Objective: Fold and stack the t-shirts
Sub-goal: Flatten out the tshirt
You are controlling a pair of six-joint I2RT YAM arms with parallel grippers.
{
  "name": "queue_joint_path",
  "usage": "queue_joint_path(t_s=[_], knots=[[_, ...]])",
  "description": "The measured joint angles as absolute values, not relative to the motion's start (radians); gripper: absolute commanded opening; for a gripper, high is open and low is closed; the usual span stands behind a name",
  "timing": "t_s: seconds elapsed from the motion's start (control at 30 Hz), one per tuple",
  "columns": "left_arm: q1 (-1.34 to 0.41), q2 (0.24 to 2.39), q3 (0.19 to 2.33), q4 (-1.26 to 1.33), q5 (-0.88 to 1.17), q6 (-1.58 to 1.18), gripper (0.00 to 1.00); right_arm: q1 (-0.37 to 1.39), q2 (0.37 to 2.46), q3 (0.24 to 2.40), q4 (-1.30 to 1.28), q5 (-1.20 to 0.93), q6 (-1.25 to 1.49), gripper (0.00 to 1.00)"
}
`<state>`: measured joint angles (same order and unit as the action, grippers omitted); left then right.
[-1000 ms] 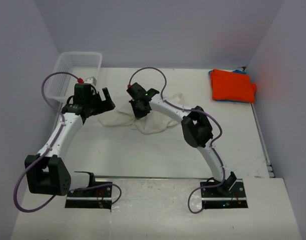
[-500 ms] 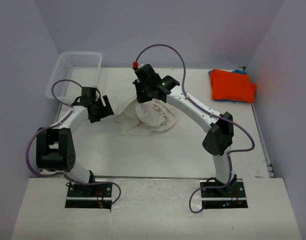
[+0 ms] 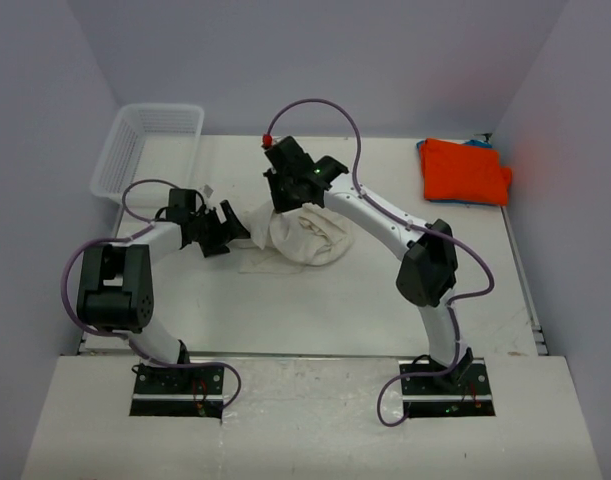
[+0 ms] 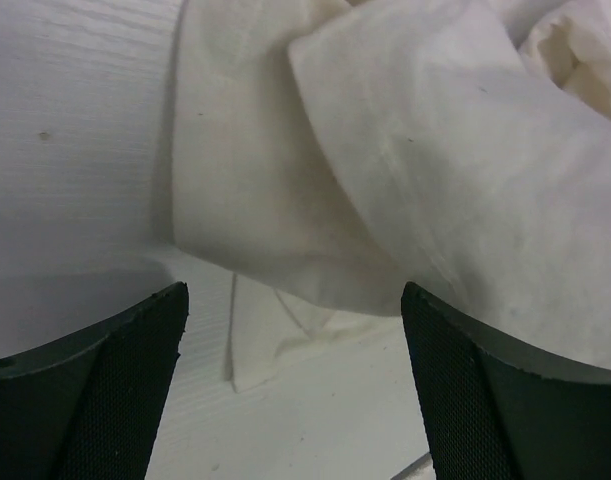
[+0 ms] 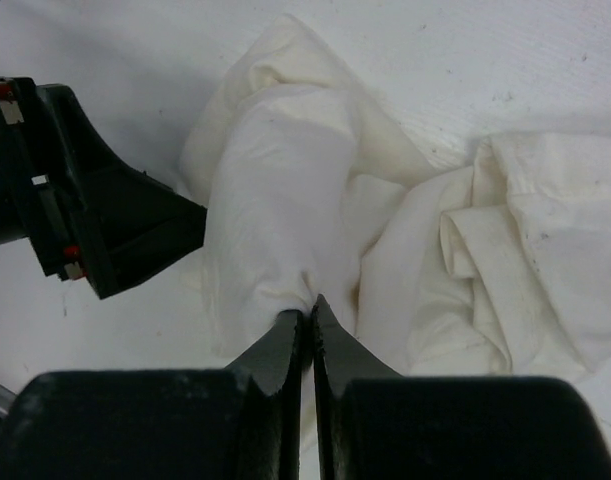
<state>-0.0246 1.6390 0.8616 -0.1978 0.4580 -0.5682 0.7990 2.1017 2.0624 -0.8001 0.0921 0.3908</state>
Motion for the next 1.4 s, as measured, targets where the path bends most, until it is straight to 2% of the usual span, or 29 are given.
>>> queue_joint_path(t_s=[0.33, 0.43, 0.47, 0.5, 0.53, 0.67, 0.7, 1.0, 1.4], knots=[[-0.027, 1.582, 0.822, -0.160, 0.597, -0.566, 0.84, 0.710, 2.220, 2.128, -0.802, 0.146, 0.379, 0.00], [-0.033, 1.548, 0.813, -0.166, 0.603, -0.565, 0.83, 0.665, 2.240, 2.128, -0.809, 0.144, 0.375, 0.11], [-0.038, 1.544, 0.813, -0.165, 0.604, -0.564, 0.82, 0.652, 2.246, 2.128, -0.812, 0.143, 0.373, 0.22], [-0.045, 1.544, 0.813, -0.164, 0.606, -0.564, 0.82, 0.641, 2.248, 2.129, -0.812, 0.143, 0.372, 0.27], [-0.056, 1.546, 0.812, -0.165, 0.607, -0.564, 0.81, 0.630, 2.250, 2.130, -0.811, 0.142, 0.369, 0.41], [-0.129, 1.561, 0.811, -0.158, 0.610, -0.566, 0.80, 0.619, 2.248, 2.120, -0.788, 0.139, 0.363, 0.59], [-0.150, 1.568, 0.811, -0.157, 0.611, -0.567, 0.80, 0.622, 2.243, 2.109, -0.777, 0.139, 0.364, 0.60], [-0.245, 1.625, 0.811, -0.137, 0.585, -0.592, 0.78, 0.633, 2.157, 2.020, -0.756, 0.138, 0.356, 0.61], [-0.252, 1.592, 0.817, -0.192, 0.425, -0.579, 0.75, 0.632, 1.854, 1.951, -0.709, 0.082, 0.354, 0.61]])
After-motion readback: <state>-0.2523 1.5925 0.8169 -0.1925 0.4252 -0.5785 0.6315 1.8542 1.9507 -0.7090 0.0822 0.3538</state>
